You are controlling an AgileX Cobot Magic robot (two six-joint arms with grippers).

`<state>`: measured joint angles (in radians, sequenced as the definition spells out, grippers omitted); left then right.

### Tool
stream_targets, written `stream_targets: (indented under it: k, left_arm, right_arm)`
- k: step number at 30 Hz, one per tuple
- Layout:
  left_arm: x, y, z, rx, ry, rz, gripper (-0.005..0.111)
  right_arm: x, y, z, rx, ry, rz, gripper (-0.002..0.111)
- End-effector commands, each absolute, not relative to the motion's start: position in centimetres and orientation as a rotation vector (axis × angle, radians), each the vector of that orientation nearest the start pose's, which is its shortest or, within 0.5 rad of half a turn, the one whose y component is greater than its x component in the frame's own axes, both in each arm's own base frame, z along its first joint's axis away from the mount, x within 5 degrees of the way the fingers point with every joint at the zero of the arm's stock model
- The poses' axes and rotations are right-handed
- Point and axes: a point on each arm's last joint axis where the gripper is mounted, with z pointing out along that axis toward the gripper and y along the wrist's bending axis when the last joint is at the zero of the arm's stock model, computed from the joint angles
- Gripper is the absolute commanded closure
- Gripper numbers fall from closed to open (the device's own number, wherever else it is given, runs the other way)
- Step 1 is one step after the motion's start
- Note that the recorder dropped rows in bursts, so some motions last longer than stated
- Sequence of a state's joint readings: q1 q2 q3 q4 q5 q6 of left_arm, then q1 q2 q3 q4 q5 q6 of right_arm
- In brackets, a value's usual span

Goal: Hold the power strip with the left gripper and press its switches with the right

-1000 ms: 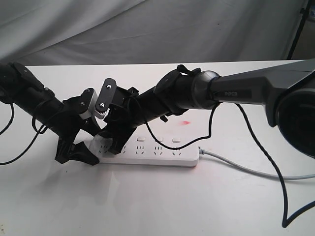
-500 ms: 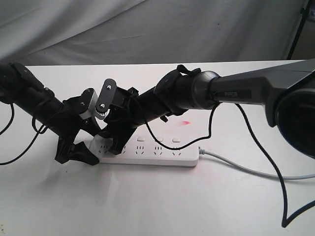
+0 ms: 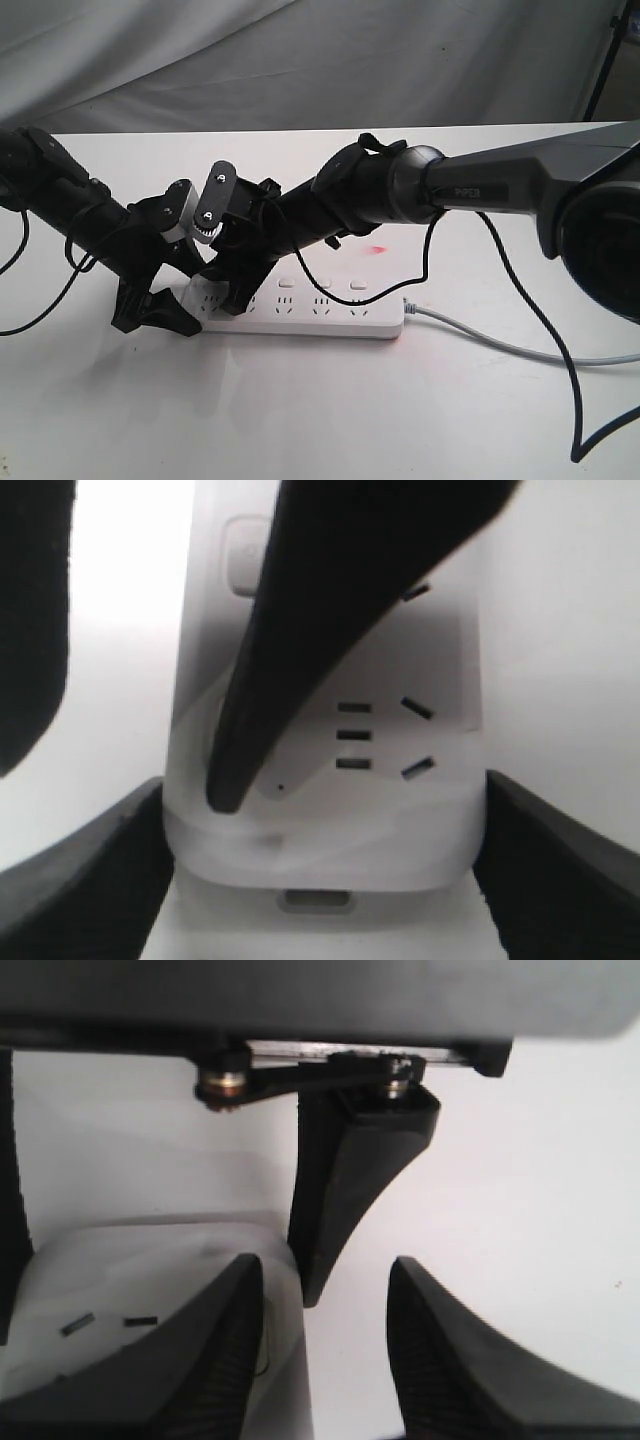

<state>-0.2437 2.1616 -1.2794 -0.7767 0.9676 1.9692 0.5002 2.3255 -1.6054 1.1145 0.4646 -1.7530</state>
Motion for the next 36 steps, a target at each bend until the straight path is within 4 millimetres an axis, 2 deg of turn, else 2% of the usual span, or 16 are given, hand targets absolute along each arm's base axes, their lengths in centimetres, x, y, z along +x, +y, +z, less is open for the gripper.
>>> stream_targets:
  k: [1, 8, 15, 17, 28, 31, 36]
  left_arm:
    - [35.6, -14.3, 10.1, -2.522, -2.218, 0.896, 0.050]
    - [35.6, -14.3, 10.1, -2.522, -2.218, 0.896, 0.050]
    - [35.6, -14.3, 10.1, -2.522, -2.218, 0.896, 0.050]
    - [35.6, -14.3, 10.1, -2.522, -2.218, 0.896, 0.050]
    - [35.6, -14.3, 10.1, -2.522, -2.218, 0.896, 0.050]
    - [35.6, -14.3, 10.1, -2.522, -2.218, 0.896, 0.050]
    - [35.6, -14.3, 10.1, -2.522, -2.218, 0.896, 0.050]
  right_arm:
    - [41.2, 26.3, 9.3, -1.543, 1.859, 0.364, 0.069]
    - [40.6, 26.0, 7.1, -1.567, 1.908, 0.376, 0.069]
    - [40.6, 26.0, 7.1, -1.557, 1.912, 0.382, 0.069]
    - [40.7, 26.1, 7.8, -1.532, 1.907, 0.389, 0.069]
    - [40.8, 26.2, 15.5, -1.440, 1.779, 0.357, 0.069]
    - [40.8, 26.0, 16.5, -1.442, 1.757, 0.343, 0.069]
    - [40.9, 24.7, 16.9, -1.430, 1.791, 0.382, 0.069]
